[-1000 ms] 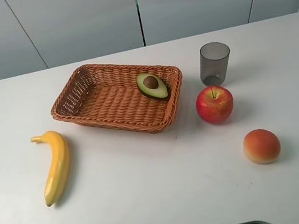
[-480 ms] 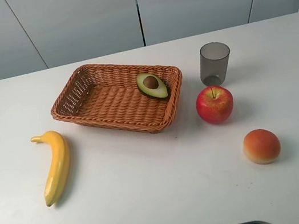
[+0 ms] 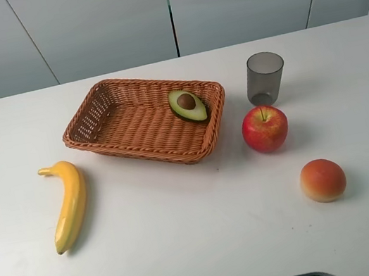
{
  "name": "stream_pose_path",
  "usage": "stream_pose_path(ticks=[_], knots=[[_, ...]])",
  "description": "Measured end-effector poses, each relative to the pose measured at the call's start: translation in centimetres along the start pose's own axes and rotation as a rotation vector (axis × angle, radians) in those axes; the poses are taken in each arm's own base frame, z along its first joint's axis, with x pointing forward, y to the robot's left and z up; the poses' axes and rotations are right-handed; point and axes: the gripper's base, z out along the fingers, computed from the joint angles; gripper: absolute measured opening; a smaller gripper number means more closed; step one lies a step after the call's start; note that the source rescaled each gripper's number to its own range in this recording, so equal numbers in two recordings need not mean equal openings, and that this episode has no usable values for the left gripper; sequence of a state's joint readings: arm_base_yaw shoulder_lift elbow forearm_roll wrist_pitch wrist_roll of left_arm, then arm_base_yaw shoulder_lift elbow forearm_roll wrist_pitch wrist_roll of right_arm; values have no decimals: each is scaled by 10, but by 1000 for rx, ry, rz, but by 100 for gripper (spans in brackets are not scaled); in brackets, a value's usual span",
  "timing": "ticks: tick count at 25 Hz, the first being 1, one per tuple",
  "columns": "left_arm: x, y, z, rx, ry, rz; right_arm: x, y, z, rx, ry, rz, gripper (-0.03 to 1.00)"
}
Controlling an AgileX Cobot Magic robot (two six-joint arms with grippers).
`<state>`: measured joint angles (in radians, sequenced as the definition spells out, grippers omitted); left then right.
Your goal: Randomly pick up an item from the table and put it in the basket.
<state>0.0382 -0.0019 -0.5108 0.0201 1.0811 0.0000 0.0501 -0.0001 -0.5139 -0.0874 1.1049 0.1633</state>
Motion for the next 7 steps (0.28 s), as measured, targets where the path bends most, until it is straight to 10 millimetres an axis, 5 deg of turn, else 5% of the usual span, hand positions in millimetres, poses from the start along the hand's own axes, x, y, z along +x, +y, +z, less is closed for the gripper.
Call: stream_pose_path(ticks=[7], knots=[[0,0,0,0,0,0,0,0,0,0,0,0,100]])
